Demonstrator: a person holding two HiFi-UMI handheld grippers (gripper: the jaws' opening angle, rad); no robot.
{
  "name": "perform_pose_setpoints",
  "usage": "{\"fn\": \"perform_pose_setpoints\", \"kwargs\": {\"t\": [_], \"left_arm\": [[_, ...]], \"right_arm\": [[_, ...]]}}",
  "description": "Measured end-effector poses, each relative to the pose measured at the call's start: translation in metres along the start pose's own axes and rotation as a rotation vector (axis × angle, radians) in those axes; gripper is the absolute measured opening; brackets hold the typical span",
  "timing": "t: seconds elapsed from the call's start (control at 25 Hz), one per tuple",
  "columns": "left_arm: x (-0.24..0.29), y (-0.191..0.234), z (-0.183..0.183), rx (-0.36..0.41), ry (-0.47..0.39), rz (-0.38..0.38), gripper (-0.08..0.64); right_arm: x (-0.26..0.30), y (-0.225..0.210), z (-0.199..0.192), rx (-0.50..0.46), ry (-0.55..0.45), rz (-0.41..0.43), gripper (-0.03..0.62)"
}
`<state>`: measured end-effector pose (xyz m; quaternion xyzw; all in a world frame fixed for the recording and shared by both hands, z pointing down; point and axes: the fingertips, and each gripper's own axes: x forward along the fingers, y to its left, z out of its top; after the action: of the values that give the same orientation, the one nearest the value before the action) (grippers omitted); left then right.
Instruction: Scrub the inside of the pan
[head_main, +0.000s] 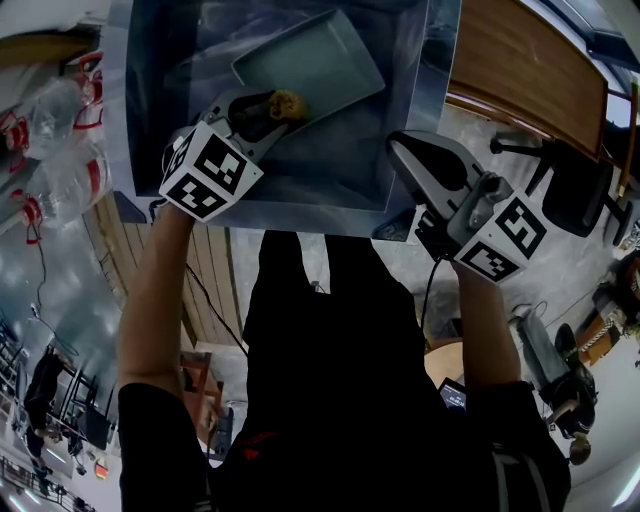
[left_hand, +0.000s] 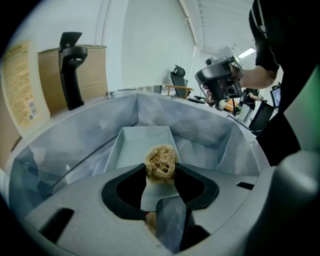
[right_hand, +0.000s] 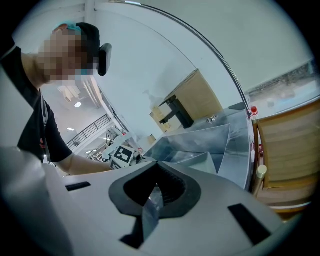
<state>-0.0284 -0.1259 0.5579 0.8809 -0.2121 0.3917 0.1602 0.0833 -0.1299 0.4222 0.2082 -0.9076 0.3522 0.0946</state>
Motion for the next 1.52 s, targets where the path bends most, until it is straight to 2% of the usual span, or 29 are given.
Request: {"fn": "perform_pose_setpoints", "kwargs": {"t": [0.32,0.72,0.84,1.08,1.52], "left_arm": [[-0.055,0.017,0.038,0.025,-0.086,0.097,0.178],[-0.141,0.013,0.081,-0.015,-0.258,0.211,0.178],[-0.168,0.009,0.088,-0.041,-0.306,0.239,0.178],[-0.217,-0.001,0.102,-0.045,-0.385,0.304,0.178],[-0.273,-0.028,0.111,-0.075,-0.510,0.358,0.178]], "right_arm": [[-0.002,0.025,0.030,-0.057,-0.039,0.000,0.005],[0.000,0.069,0.067,-0.139,-0.071,-0.015,0.005],[-0.002,0.083,0.074,-0.157,-0.080,-0.018,0.005],[-0.003,0.112,0.087,-0.202,-0.099,-0.022,0.005],[-0.001,0.167,0.095,-0.280,-0.115,-0.031,0.005]]}}
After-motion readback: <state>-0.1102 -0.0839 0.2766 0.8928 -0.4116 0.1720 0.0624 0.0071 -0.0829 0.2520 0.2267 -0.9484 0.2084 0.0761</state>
